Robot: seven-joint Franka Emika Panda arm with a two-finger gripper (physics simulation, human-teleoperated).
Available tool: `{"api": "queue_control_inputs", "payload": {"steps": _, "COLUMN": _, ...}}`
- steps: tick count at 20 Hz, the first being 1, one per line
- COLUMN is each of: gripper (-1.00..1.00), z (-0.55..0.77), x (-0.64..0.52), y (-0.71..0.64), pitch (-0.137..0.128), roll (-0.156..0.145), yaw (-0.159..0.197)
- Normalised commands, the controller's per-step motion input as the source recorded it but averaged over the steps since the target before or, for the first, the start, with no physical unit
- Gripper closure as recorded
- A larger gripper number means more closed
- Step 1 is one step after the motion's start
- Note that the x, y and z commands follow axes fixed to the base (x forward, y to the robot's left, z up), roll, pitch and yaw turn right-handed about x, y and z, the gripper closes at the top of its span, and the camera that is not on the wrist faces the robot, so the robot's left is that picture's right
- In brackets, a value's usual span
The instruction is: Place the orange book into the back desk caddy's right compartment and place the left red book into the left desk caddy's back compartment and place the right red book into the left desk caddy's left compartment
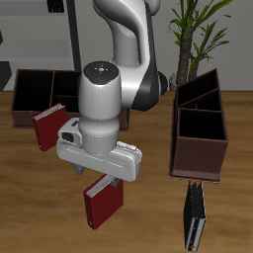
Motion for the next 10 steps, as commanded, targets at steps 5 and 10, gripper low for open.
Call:
{"api": "queue_control_inputs", "payload": {"steps": 5, "gripper": -1.00, "z": -0.29, "x": 0.05, "y": 0.09, "pitch": 0.036, "roll": 0.008, "yaw": -0.007}}
{"api": "queue_control_inputs", "payload": {"steps": 10, "gripper": -1.00, "z": -0.35, "x": 0.10, "y": -0.04, "pitch": 0.046, "roll": -0.008, "yaw": -0.013}}
